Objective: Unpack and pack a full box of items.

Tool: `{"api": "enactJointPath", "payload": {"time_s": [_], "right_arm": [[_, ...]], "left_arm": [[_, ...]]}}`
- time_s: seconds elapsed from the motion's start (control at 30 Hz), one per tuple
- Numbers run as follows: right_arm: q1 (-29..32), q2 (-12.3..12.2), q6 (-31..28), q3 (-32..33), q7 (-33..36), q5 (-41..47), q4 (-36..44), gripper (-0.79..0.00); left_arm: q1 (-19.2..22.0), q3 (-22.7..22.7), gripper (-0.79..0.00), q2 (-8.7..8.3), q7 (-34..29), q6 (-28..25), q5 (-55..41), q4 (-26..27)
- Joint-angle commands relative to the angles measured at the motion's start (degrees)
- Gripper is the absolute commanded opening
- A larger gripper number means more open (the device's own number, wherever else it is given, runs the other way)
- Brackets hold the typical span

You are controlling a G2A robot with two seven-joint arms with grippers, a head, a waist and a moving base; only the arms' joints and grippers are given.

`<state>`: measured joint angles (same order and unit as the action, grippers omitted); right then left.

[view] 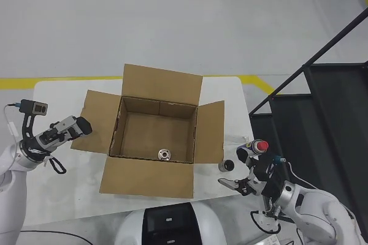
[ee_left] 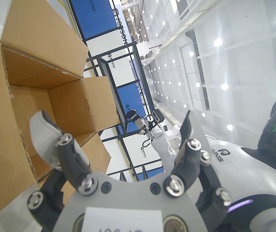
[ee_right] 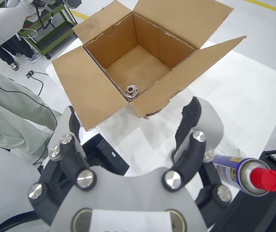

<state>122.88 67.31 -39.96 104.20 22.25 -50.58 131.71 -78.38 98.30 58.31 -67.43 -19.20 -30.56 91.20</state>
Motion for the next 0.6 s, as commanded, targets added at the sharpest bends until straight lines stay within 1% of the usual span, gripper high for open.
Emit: {"api": "enactJointPath", "payload": {"time_s": [0.0, 0.07, 0.1, 0.2, 0.3, 0.37, 0.43, 0.5, 0.57], "right_arm": [[0.0, 0.0, 0.0, 0.0, 0.0, 0.0, 0.0, 0.0], [-0.1, 0.0, 0.4, 0.0, 0.0, 0.0, -0.1, 0.0], [-0.5, 0.0, 1.6, 0.0, 0.3, -0.1, -0.1, 0.0], [-3.2, -0.2, 3.6, -2.3, 3.3, -2.1, 2.5, 0.0], [-8.8, -0.4, 5.0, -7.0, 6.8, -4.6, 2.8, 0.0], [-13.3, -0.5, 7.1, -10.8, 10.0, -4.5, 2.7, 0.0], [-18.0, -0.5, 9.0, -14.7, 13.6, -3.0, 2.3, 0.0], [-22.6, -0.6, 8.9, -18.4, 18.6, -3.2, 1.6, 0.0], [-26.3, -0.4, 11.5, -21.6, 21.2, -1.4, 0.0, 0.0]], "left_arm": [[0.0, 0.0, 0.0, 0.0, 0.0, 0.0, 0.0, 0.0], [0.0, 0.0, 0.0, 0.0, 0.0, 0.0, 0.0, 0.0], [0.0, 0.0, 0.0, 0.0, 0.0, 0.0, 0.0, 0.0], [-0.4, -0.3, 0.0, -0.04, 0.9, 0.7, 1.4, 0.9], [-1.1, -0.2, 0.0, -0.2, 1.8, 1.1, 3.4, 1.7], [-1.6, 0.3, 0.0, -0.28, 2.4, 1.0, 3.3, 2.0], [-2.4, 1.2, 0.0, -0.42, 2.9, 0.6, 4.1, 2.5], [-3.4, 2.6, 0.0, -0.61, 3.7, 0.1, 5.4, 2.9], [-4.5, 4.5, 0.0, -0.82, 5.6, -0.6, 7.8, 3.2]]}}
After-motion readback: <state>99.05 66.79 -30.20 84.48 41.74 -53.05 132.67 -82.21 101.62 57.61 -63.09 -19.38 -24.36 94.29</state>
